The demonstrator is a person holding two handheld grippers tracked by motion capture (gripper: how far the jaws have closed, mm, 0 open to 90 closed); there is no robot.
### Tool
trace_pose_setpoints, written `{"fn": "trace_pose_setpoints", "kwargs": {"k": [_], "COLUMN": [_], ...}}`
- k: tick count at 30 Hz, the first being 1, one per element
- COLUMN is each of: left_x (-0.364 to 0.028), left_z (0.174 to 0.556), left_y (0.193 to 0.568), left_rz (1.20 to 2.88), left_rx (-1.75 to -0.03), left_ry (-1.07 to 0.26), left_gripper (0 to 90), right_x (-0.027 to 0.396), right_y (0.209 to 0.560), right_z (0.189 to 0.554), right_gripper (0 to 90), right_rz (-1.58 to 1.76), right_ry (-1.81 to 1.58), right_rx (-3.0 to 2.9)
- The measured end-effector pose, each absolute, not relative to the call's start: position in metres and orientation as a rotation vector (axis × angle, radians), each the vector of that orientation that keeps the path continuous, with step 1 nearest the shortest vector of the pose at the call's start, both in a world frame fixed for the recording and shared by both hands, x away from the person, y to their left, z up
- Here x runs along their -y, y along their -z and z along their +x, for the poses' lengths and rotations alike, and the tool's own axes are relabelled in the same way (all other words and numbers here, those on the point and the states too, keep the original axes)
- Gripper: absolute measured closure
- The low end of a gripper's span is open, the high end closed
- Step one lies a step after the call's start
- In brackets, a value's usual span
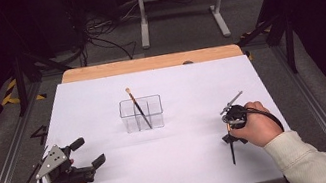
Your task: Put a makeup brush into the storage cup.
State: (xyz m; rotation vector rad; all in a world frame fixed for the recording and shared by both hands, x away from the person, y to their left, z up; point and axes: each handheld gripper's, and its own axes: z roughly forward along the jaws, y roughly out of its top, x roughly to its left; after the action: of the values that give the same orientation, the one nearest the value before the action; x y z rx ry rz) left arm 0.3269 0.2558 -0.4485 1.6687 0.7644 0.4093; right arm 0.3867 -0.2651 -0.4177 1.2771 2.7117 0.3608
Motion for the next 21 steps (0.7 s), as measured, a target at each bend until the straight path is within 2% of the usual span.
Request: {"fn": "trace_pose_setpoints", "kwargs": {"k": [5, 6, 8, 9, 10, 18, 21], "left_x": [-0.2555, -0.2555, -0.2557, -0.2558, -0.2558, -0.2557, -0.2555], "left_z": [0.3273, 0.3273, 0.3272, 0.3272, 0.3272, 0.327, 0.3269], "left_y": [0.4487, 0.4486, 0.4486, 0.4486, 0.4486, 0.4485, 0.4484], "left_rz": [1.671, 1.67, 1.67, 1.67, 1.67, 1.67, 1.67], "left_rx": [-0.76, -0.76, -0.762, -0.761, -0.761, -0.761, -0.758], "left_ry": [-0.406, -0.406, -0.407, -0.407, -0.407, -0.408, -0.409], "left_gripper": [1.6, 1.6, 1.6, 1.6, 1.6, 1.6, 1.6], "right_x": [0.2647, 0.2645, 0.2643, 0.2638, 0.2638, 0.2595, 0.2593], "right_y": [0.4197, 0.419, 0.4189, 0.4185, 0.4185, 0.4179, 0.4177], "right_z": [0.3878, 0.3882, 0.3882, 0.3882, 0.3882, 0.3885, 0.3892], "right_gripper": [54.1, 59.1, 61.0, 65.8, 65.8, 83.5, 83.5], "right_rz": [1.25, 1.239, 1.238, 1.229, 1.229, 1.198, 1.209], "right_ry": [-0.312, -0.297, -0.295, -0.283, -0.283, -0.237, -0.229], "right_rx": [-2.735, -2.732, -2.732, -2.738, -2.738, -2.783, -2.788]}}
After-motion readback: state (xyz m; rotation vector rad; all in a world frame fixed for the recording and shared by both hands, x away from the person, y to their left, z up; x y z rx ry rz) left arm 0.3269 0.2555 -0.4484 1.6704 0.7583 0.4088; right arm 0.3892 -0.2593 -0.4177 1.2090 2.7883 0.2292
